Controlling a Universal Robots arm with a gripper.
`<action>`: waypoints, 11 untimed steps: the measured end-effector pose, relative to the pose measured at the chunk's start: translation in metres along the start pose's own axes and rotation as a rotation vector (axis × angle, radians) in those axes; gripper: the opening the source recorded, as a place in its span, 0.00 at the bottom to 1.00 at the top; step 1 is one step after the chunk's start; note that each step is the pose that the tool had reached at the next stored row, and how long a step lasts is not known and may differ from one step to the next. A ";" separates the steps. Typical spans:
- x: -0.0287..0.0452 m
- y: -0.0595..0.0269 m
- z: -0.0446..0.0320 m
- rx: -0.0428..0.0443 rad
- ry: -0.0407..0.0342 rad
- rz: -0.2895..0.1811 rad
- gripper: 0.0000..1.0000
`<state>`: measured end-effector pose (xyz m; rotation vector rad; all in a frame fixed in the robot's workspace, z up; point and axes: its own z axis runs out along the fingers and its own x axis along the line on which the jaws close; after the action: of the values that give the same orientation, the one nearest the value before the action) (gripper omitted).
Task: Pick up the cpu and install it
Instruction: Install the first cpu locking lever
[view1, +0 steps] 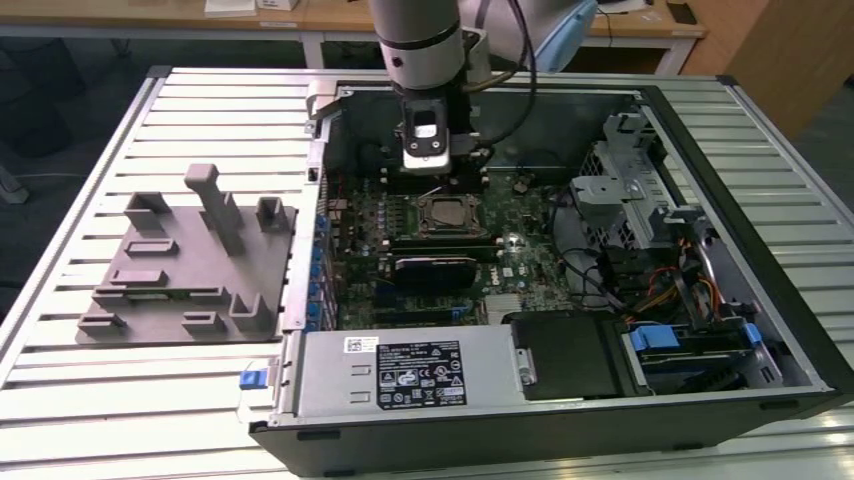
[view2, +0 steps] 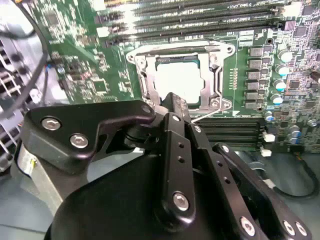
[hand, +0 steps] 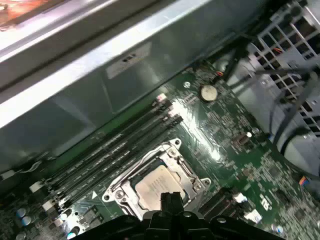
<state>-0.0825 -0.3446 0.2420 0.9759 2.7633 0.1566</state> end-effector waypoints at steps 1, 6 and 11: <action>0.0000 0.0000 0.0001 0.0036 -0.0055 0.012 0.11; 0.0001 -0.0001 0.0005 0.0216 -0.0340 0.072 0.11; 0.0001 -0.0001 0.0005 0.0351 -0.0549 0.116 0.11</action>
<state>-0.0825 -0.3447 0.2415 1.1326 2.6693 0.0978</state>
